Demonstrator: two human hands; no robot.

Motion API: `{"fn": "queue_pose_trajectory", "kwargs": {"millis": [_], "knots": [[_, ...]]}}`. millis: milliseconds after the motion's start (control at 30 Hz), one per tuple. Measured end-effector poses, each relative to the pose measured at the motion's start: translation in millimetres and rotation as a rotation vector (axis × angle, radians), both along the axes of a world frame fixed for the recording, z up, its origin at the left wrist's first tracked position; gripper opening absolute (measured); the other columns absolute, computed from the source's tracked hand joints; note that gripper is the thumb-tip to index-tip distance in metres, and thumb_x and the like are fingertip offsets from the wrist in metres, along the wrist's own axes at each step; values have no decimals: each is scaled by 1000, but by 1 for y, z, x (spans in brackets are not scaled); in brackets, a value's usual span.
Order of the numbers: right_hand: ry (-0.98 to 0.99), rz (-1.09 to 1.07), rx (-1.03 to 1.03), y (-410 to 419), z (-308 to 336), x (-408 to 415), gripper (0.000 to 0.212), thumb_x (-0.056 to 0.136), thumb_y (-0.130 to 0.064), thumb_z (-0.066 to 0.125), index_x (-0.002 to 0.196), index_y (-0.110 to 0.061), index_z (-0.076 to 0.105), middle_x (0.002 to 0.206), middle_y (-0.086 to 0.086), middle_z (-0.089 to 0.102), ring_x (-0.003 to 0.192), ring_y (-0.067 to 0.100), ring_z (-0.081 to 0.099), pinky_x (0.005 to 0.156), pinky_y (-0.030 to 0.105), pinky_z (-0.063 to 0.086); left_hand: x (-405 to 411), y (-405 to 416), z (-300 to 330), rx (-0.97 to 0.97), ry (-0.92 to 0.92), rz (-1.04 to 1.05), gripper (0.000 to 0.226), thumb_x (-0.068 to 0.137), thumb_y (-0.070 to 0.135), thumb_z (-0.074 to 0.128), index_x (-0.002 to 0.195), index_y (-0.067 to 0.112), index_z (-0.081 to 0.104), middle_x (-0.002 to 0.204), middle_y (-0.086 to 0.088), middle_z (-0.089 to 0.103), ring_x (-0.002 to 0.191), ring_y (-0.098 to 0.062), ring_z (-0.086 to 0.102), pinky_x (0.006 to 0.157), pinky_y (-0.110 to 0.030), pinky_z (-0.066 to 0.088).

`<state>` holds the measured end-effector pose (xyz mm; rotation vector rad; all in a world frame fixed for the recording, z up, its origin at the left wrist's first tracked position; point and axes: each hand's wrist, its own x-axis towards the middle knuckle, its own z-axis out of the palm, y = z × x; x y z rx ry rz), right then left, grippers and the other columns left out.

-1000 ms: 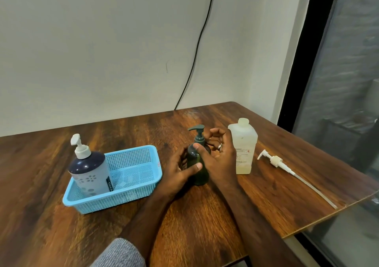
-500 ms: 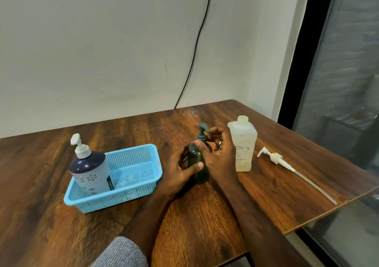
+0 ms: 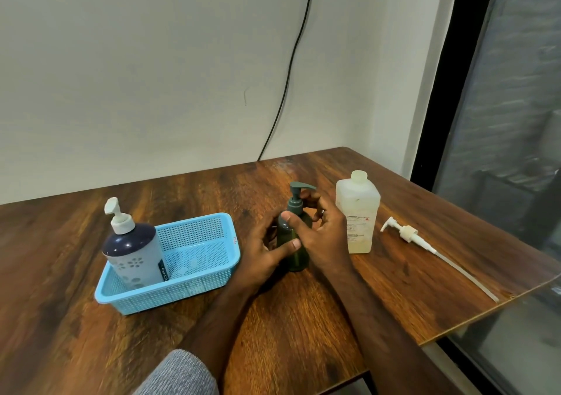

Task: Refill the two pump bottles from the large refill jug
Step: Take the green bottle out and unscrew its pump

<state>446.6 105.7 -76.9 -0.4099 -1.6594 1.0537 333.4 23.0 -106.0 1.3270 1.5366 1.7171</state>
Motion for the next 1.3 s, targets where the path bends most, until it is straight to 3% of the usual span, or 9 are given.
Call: {"fn": "queue_pose_trajectory", "kwargs": {"millis": [100, 267, 433, 567, 767, 933, 1100, 1200, 1300], "knots": [[34, -26, 33, 2, 1, 0, 32, 89, -11, 74, 116, -25, 64, 110, -11, 70, 105, -1, 65, 82, 11, 50, -1, -1, 1, -13, -27, -12, 63, 81, 22, 75, 139, 25, 52, 131, 0, 63, 122, -19, 60, 103, -50, 50], [98, 63, -36, 1, -3, 1, 32, 97, -13, 58, 128, -14, 62, 120, -1, 70, 114, 11, 65, 94, 28, 54, 1, -2, 2, -31, -8, -14, 61, 79, 32, 76, 136, 24, 55, 128, -3, 64, 122, -22, 60, 103, -57, 48], [-21, -35, 3, 1, 0, 1, 37, 86, -20, 77, 120, -28, 66, 118, -10, 70, 110, 5, 66, 92, 34, 56, 2, -5, 2, -33, -9, -9, 62, 80, 32, 75, 138, 25, 53, 132, -3, 62, 124, -21, 59, 104, -55, 47], [-5, -8, -67, -4, 5, 1, 34, 91, -16, 71, 124, -21, 66, 115, -8, 71, 103, 0, 66, 83, 19, 54, 5, -11, 2, -43, -11, -5, 58, 83, 29, 71, 138, 26, 52, 131, -2, 63, 123, -22, 60, 103, -54, 48], [85, 48, -149, -10, 26, 4, 24, 95, -11, 66, 116, -22, 66, 107, -6, 73, 100, 4, 69, 83, 20, 55, 14, -24, 2, -63, -55, 37, 49, 89, 20, 71, 134, 28, 54, 124, 11, 67, 118, -13, 62, 99, -37, 52], [231, 11, -156, -2, 61, 12, 26, 93, -12, 70, 118, -14, 67, 105, -3, 74, 98, 5, 69, 81, 19, 53, 24, -32, 1, -79, -36, 89, 54, 89, 17, 71, 137, 30, 50, 125, 16, 65, 116, -2, 61, 101, -35, 51], [357, 9, -211, 18, 102, 18, 29, 96, -22, 66, 123, -13, 67, 104, 7, 73, 96, 22, 69, 81, 39, 59, 32, -44, -1, -92, 58, 124, 64, 87, 27, 73, 142, 33, 42, 133, 16, 59, 121, 2, 56, 101, -26, 49], [236, -21, -146, 22, 116, 16, 23, 99, -21, 63, 122, -21, 65, 100, -2, 71, 89, 19, 72, 68, 24, 58, 35, -51, 0, -70, 148, 156, 62, 90, 31, 71, 143, 31, 41, 134, 17, 58, 123, 1, 55, 103, -27, 47], [-177, -67, 46, 16, 99, 4, 28, 94, -17, 69, 121, -17, 67, 98, -12, 67, 87, 4, 66, 77, 20, 56, 38, -55, 0, -38, 235, 200, 60, 89, 38, 66, 143, 31, 41, 133, 18, 57, 124, 0, 54, 104, -30, 45]]}}
